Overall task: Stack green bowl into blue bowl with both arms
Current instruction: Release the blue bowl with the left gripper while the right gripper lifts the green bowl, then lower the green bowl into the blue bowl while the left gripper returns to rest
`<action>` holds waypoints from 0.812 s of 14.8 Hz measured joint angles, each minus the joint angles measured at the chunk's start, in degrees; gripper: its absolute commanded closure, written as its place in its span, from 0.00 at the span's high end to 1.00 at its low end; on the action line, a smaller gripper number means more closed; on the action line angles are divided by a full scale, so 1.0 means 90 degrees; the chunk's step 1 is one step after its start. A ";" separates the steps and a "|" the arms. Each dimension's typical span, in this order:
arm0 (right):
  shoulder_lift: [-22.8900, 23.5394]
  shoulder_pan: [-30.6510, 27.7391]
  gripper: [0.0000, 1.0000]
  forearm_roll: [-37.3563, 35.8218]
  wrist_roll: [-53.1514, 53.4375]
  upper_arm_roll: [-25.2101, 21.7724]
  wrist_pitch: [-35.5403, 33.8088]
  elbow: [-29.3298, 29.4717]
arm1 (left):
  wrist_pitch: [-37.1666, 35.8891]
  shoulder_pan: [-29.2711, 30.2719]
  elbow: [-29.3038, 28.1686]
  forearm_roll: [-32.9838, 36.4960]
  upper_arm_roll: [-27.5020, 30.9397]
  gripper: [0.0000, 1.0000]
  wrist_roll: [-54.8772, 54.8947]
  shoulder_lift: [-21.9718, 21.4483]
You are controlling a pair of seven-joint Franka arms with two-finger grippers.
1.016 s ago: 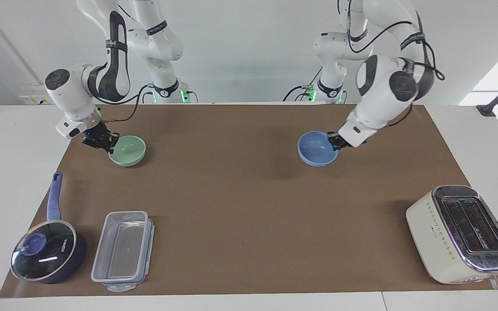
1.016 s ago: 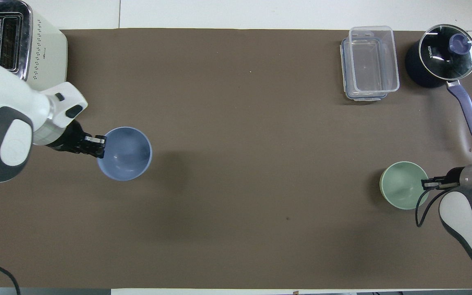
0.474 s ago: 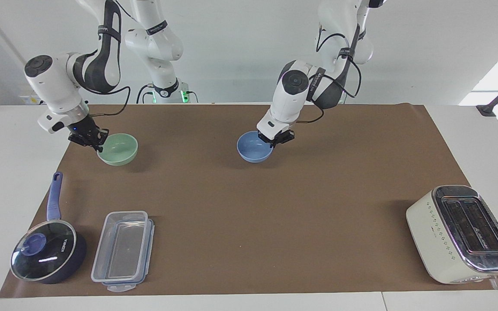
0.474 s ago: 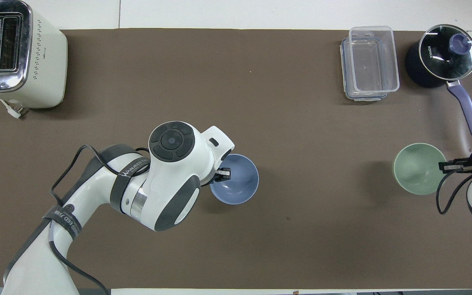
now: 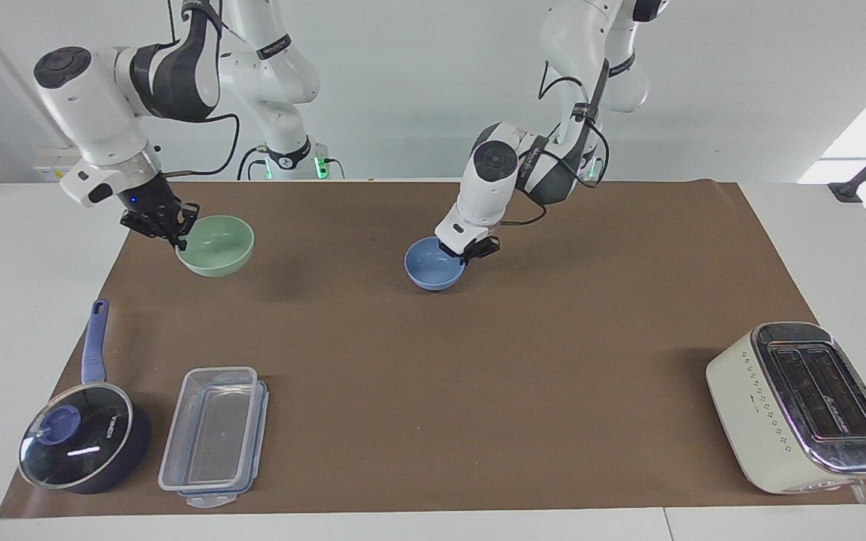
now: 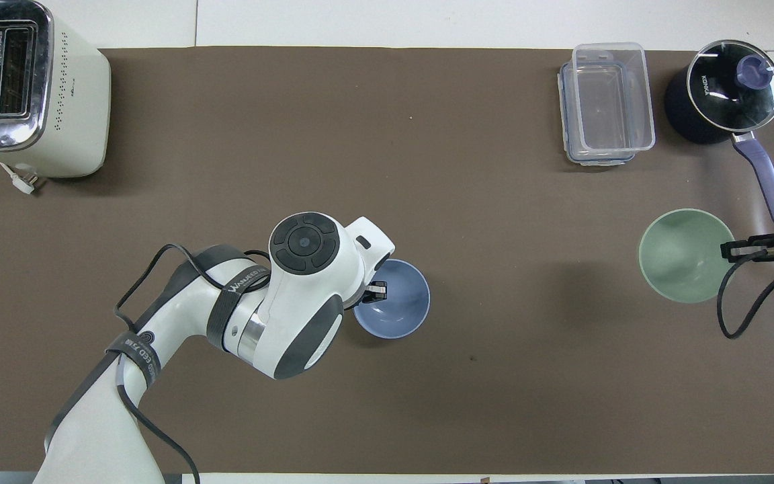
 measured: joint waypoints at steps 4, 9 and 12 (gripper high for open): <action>0.0142 0.0909 0.00 -0.0001 0.1491 0.0026 -0.0210 0.0415 | -0.0038 -0.0009 0.0018 -0.0006 0.0019 1.00 -0.0010 -0.0016; 0.0293 0.1989 0.00 0.0005 0.3092 0.0052 -0.0210 0.0684 | -0.1801 0.1065 0.0825 -0.0192 0.0139 1.00 0.0209 -0.0755; 0.0361 0.2544 0.00 0.0082 0.3688 0.0064 -0.0210 0.0701 | -0.2688 0.2339 0.1511 -0.0194 0.0237 1.00 0.0893 -0.1136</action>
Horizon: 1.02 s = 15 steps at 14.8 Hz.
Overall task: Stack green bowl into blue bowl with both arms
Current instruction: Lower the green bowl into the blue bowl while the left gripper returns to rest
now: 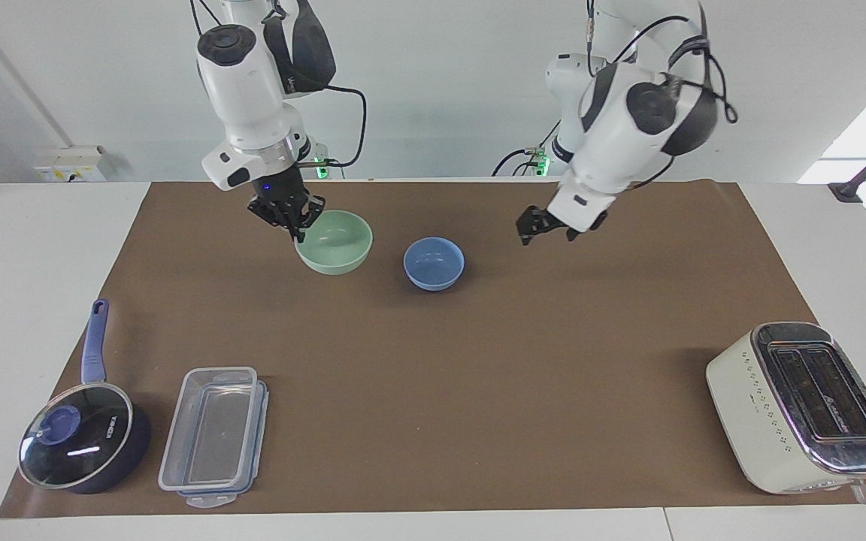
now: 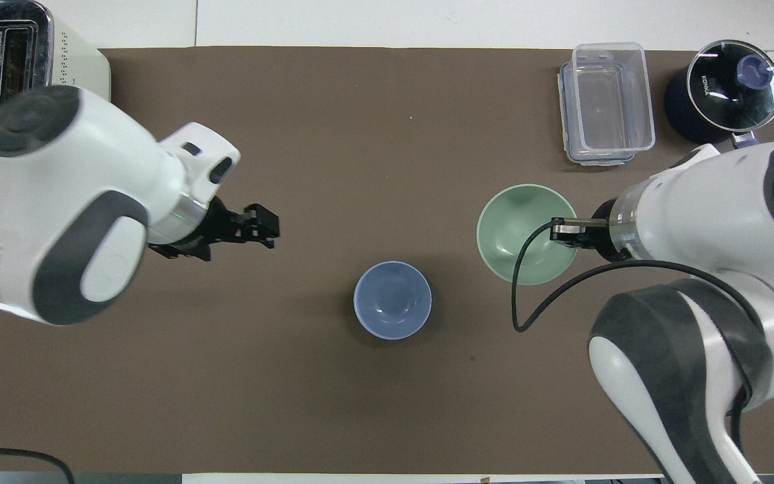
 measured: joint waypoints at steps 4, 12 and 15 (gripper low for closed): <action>0.0373 0.0617 0.00 0.0505 0.0073 0.0005 0.0202 -0.0003 | -0.0508 0.1203 0.0163 0.0313 0.0037 1.00 0.1350 -0.0128; 0.0919 0.1674 0.00 0.0633 0.0096 0.0006 0.1603 -0.0758 | -0.1611 0.1363 0.0757 0.1432 -0.0064 1.00 0.2191 -0.0649; 0.0932 0.1817 0.00 0.0633 0.0089 0.0007 0.1936 -0.1130 | -0.1895 0.1408 0.1014 0.1482 -0.0037 1.00 0.2489 -0.0650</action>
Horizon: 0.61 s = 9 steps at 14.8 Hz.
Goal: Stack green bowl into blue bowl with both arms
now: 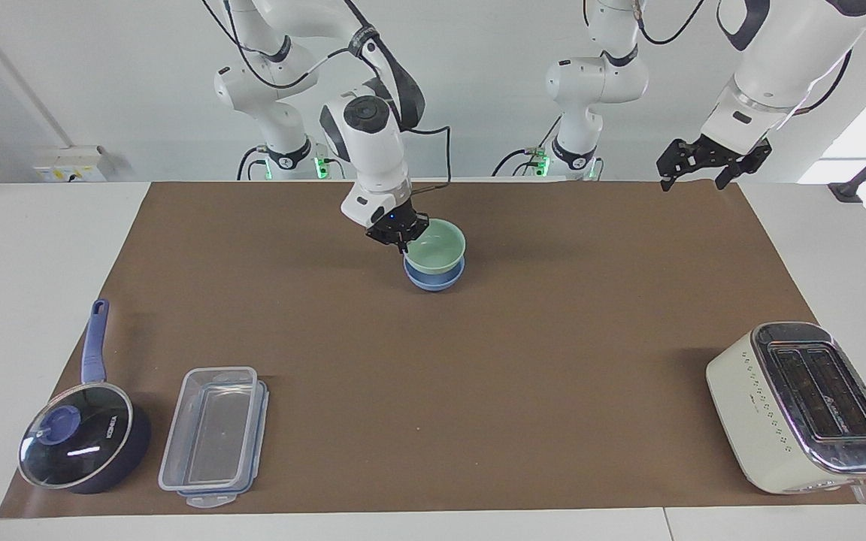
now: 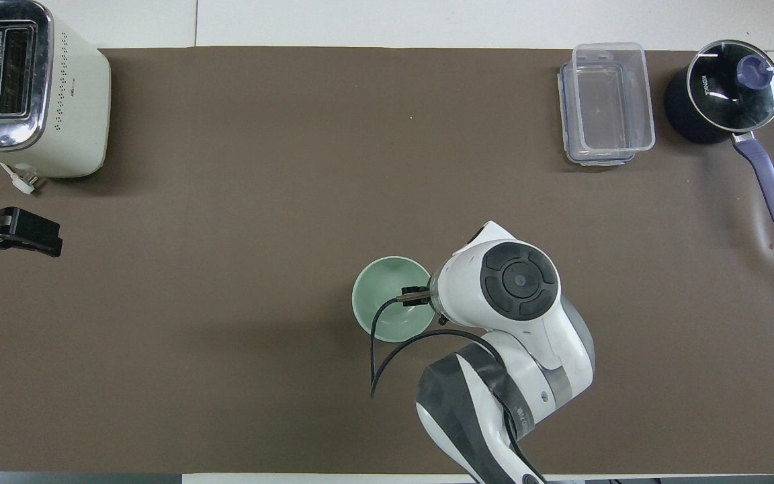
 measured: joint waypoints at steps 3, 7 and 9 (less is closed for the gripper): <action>-0.0017 -0.0008 0.00 0.0000 -0.0073 -0.0018 0.0243 -0.0178 | 0.0075 0.0153 -0.0215 -0.0012 0.0017 1.00 0.0097 0.0003; -0.0049 -0.0010 0.00 0.0000 -0.0276 -0.0020 0.0387 -0.0307 | 0.0984 0.0160 -0.0564 -0.0199 -0.0006 1.00 0.0034 0.0101; -0.0043 -0.0001 0.00 0.0000 -0.0293 -0.0018 0.0476 -0.0354 | 0.1044 0.0159 -0.0441 -0.0342 -0.0007 1.00 -0.0030 0.0282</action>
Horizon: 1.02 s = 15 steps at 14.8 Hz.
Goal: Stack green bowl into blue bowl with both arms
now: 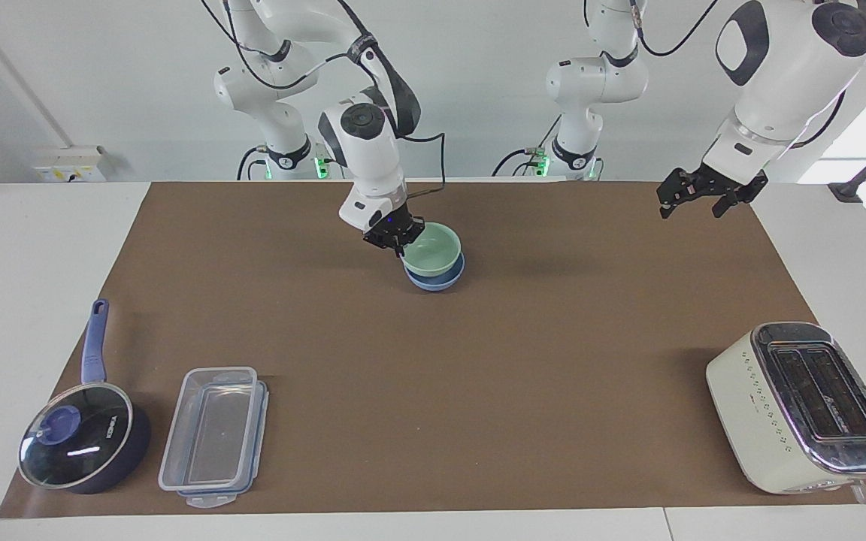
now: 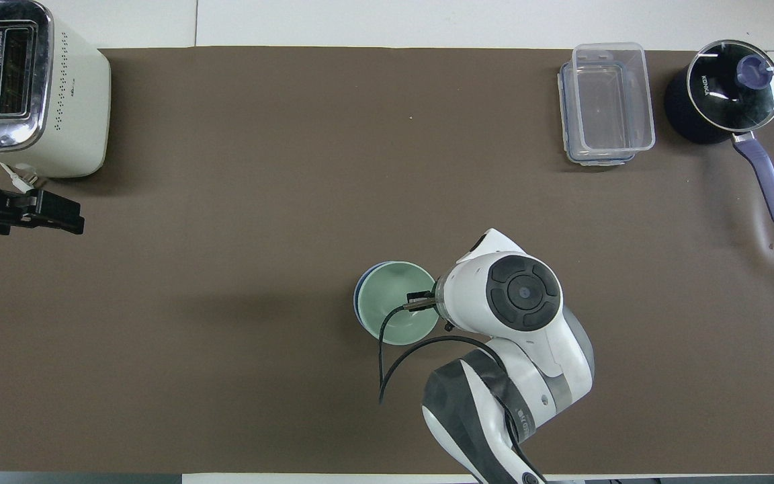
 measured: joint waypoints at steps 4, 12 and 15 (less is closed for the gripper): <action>0.0006 0.0016 0.00 0.0000 -0.0024 0.0007 0.0035 -0.0031 | -0.0911 -0.0001 0.0700 -0.0054 -0.0008 1.00 -0.0015 0.0143; 0.0006 0.0021 0.00 0.0000 -0.0027 0.0007 0.0094 -0.0032 | -0.0899 -0.0001 0.0739 -0.0059 -0.0009 1.00 -0.0016 0.0070; 0.0006 0.0029 0.00 0.0000 -0.0027 0.0007 0.0132 -0.0032 | -0.0638 -0.0001 0.0731 -0.0059 -0.0011 1.00 -0.0016 0.0070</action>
